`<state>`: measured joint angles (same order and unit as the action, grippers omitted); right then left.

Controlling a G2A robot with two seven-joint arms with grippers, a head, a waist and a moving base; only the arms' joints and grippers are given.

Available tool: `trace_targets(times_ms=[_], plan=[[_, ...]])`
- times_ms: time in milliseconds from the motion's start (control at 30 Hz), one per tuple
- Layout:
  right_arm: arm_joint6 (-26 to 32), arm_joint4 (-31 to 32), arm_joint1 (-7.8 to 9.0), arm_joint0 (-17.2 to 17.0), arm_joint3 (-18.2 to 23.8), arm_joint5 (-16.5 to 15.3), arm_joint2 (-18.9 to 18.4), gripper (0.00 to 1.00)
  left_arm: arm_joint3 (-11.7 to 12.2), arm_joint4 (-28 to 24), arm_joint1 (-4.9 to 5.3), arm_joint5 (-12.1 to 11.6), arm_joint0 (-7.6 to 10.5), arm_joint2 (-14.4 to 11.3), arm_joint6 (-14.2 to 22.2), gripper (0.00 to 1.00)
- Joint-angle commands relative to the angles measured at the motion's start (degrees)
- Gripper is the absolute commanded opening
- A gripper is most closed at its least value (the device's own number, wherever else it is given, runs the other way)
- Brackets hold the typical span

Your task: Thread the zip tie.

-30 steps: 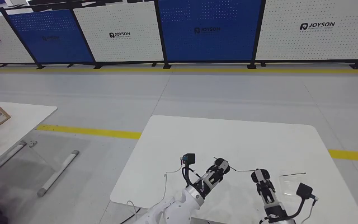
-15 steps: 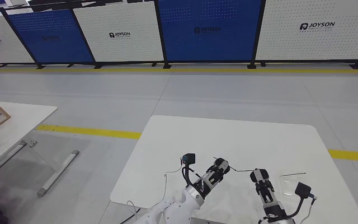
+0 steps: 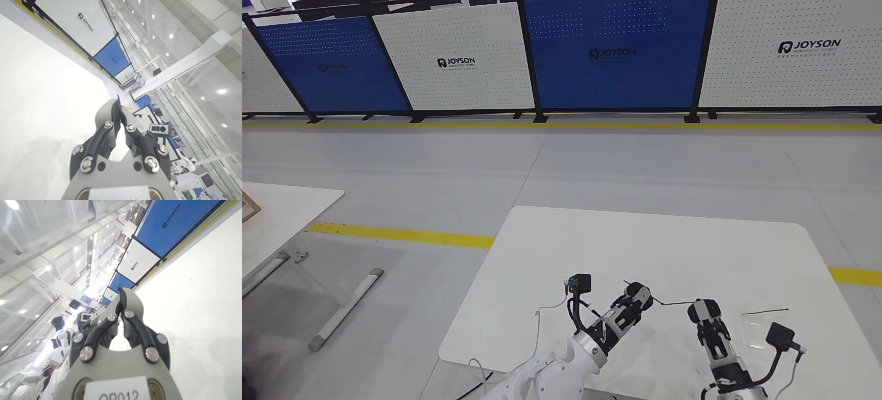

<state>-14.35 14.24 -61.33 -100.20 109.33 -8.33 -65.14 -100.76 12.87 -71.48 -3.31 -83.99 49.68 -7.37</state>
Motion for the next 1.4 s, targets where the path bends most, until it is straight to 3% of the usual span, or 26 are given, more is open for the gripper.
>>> trace_targets(times_ms=[0,500,900,1367], plan=[[-0.1,0.4,-0.17,0.0,-0.1,0.2,0.1,0.00,0.0,0.0,0.00,0.0,0.00,0.0,0.0,0.00],[-1.2,2.4,-1.42,-0.1,-1.1,-2.1,0.3,0.00,0.0,0.0,0.00,0.0,0.00,0.0,0.0,0.00],[-1.0,2.3,-1.52,0.1,-1.2,-2.0,0.2,0.00,0.0,-1.8,-0.30,-0.1,-0.05,0.1,-0.6,0.00],[-1.7,3.5,-2.63,0.5,-2.5,-5.0,0.4,0.00,0.8,-5.3,-1.13,-2.7,-0.33,-0.2,-1.8,0.00]])
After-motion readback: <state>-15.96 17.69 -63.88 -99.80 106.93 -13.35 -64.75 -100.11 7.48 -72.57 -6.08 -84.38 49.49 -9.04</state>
